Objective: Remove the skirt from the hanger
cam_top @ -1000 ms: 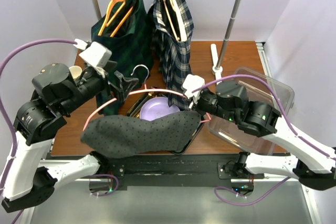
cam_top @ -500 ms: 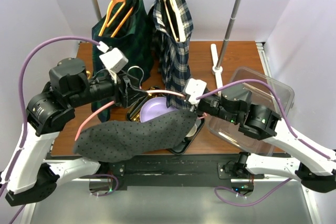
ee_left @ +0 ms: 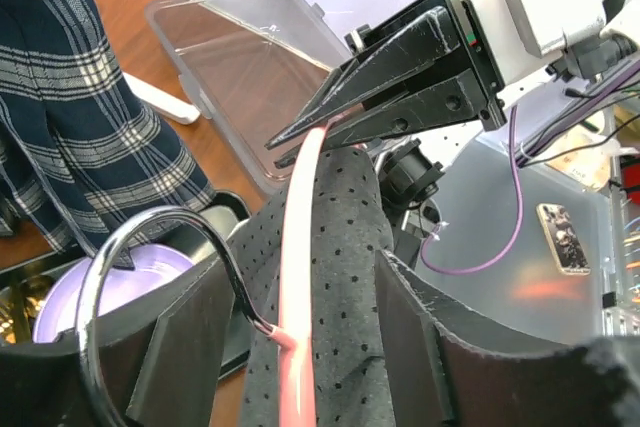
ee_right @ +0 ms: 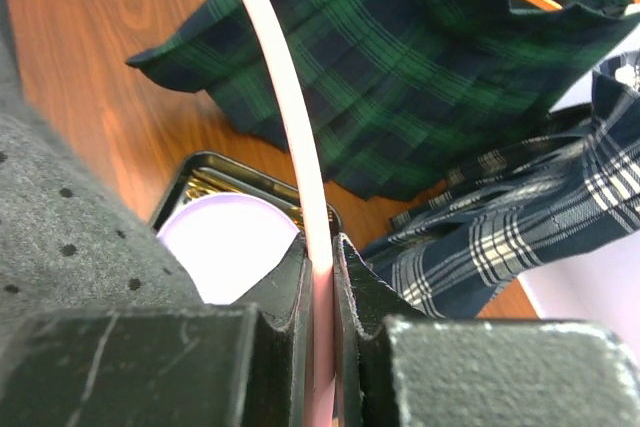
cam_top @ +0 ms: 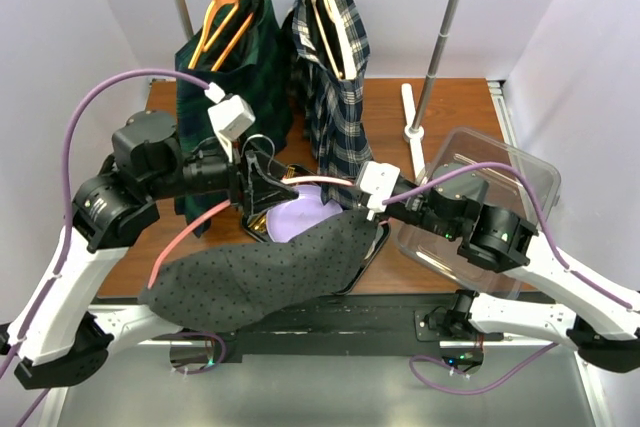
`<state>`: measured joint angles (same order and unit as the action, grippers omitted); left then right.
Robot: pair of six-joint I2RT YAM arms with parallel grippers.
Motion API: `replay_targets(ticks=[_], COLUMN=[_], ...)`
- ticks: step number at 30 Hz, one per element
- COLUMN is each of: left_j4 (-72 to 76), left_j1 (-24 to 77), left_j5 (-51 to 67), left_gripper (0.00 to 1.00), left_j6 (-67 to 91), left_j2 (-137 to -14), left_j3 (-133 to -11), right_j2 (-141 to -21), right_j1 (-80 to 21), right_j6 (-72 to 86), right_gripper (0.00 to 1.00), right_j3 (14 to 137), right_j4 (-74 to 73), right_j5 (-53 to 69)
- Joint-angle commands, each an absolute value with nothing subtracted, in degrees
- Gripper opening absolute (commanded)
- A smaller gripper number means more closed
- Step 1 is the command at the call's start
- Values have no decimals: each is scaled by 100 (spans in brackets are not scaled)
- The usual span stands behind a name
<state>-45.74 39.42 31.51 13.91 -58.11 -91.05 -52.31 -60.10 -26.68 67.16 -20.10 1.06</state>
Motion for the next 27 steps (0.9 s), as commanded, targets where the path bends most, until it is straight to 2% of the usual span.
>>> replay_targets(ticks=[1, 2, 3, 11, 12, 13, 14, 16, 17, 18, 20, 23, 27], left_j4=[-4605, -4614, -4606, -4289, -4272, -4254, -4254, -4202, -4184, -4175, -4175, -4210, -3887], left_j1=[3999, 3999, 3999, 3999, 3999, 3999, 3990, 3990, 3999, 3999, 3990, 3999, 3999], left_j5=[3454, 3332, 3253, 3025, 2884, 2735, 2490, 2339, 2146, 2040, 1742, 1312, 801], left_gripper=[41, 15, 0, 0, 0, 0, 0, 0, 0, 0, 0, 0, 0], left_j6=[1486, 1485, 1520, 1626, 1617, 1608, 1556, 1521, 1521, 1521, 1477, 1424, 1476], left_j2=[-5880, -5854, -5827, -5599, -5564, -5520, -5511, -5467, -5441, -5432, -5423, -5423, -5283], left_j3=[-8965, -8956, -8956, -8763, -8780, -8806, -8859, -9017, -9087, -9236, -9395, -9703, -9800], right_j2=[-5107, -5089, -5080, -5220, -5273, -5378, -5422, -5484, -5484, -5476, -5345, -5090, -5036], right_j1=[-6029, -6029, -6029, -6029, -6038, -6029, -6029, -6029, -6029, -6029, -6029, -6029, -6029], right_j6=[-2593, -2636, -2654, -2576, -2514, -2427, -2139, -1455, -1154, -864, -169, 517, 1395], right_gripper=[0, 0, 0, 0, 4, 13, 33, 46, 66, 76, 89, 94, 94], right_j3=[6926, 6908, 6873, 6820, 6942, 7013, 7075, 7259, 7312, 7382, 7383, 7286, 7295], right_j4=[-501, -457, -431, -474, -536, -606, -780, -1018, -1263, -1370, -1633, -1766, -1855], right_j5=[27, 9, 9, -149, -289, -342, -369, -387, -395, -378, -150, -105, -343])
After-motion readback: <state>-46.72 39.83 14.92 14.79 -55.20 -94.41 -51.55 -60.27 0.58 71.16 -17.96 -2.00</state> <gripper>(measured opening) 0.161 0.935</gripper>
